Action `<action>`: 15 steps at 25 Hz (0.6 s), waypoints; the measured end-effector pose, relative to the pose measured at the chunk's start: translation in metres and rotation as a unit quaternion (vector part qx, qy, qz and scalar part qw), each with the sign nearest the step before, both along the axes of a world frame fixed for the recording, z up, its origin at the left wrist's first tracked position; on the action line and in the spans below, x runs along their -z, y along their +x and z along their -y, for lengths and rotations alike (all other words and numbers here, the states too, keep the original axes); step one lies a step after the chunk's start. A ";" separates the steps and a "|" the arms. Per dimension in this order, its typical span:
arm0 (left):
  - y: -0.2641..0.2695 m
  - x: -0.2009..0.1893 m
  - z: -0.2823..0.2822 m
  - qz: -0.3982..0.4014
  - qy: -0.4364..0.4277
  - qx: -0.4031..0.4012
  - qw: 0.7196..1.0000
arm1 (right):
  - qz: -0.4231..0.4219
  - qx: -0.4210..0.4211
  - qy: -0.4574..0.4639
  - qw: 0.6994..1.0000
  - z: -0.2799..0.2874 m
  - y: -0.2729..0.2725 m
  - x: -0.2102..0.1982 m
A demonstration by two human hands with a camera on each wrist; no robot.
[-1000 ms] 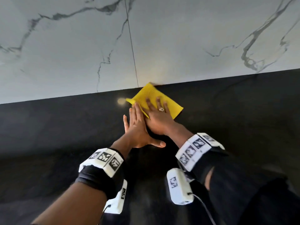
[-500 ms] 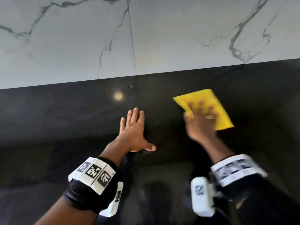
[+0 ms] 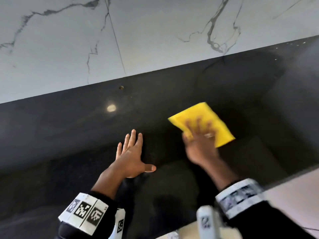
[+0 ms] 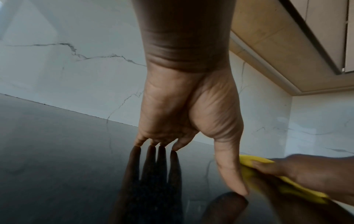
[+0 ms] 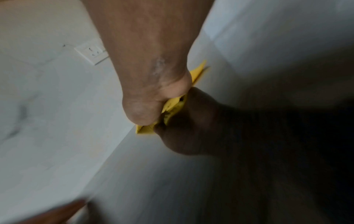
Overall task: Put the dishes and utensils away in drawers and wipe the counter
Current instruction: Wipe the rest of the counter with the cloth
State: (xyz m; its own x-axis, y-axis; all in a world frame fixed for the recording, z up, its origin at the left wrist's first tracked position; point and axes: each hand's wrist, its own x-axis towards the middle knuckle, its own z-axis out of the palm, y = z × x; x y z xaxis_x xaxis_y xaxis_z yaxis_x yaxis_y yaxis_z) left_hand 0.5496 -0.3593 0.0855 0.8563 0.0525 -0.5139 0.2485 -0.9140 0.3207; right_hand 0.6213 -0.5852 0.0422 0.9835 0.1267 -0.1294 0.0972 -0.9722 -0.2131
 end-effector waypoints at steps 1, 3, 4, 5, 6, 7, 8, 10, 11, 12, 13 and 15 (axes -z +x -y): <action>-0.008 0.001 -0.001 0.000 0.002 0.001 1.000 | 0.018 -0.093 0.010 0.995 -0.035 -0.044 0.004; -0.026 -0.003 -0.004 -0.016 0.007 0.010 1.000 | 0.047 -0.278 0.026 0.959 -0.059 -0.118 0.013; -0.038 -0.006 -0.005 -0.024 0.006 0.020 1.000 | 0.052 -0.338 0.028 0.939 -0.043 -0.129 0.005; -0.050 -0.009 -0.007 -0.027 0.003 0.028 0.999 | 0.064 -0.351 0.040 0.933 -0.014 -0.126 0.001; -0.063 -0.011 -0.008 -0.027 0.002 0.035 0.999 | 0.041 -0.311 0.057 0.948 0.021 -0.114 -0.001; -0.075 -0.013 -0.007 -0.028 0.001 0.042 0.999 | 0.026 -0.231 0.076 0.970 0.056 -0.097 -0.002; -0.085 -0.013 -0.007 -0.027 0.001 0.045 0.999 | 0.031 -0.131 0.058 0.989 0.079 -0.077 -0.006; -0.105 -0.013 -0.003 -0.027 -0.003 0.045 0.999 | 0.038 0.045 0.038 0.998 0.082 -0.066 -0.005; -0.112 -0.012 0.000 -0.019 -0.003 0.045 0.999 | 0.055 0.053 0.006 0.997 0.058 -0.085 0.000; -0.119 -0.013 0.004 -0.007 0.001 0.047 0.999 | 0.079 0.010 0.007 0.997 0.027 -0.120 0.009; -0.124 -0.014 0.008 0.009 0.004 0.044 0.999 | 0.116 -0.069 0.024 0.991 -0.004 -0.163 0.017; -0.127 -0.015 0.014 0.032 -0.003 0.036 0.999 | 0.140 -0.250 0.037 0.957 -0.030 -0.245 0.026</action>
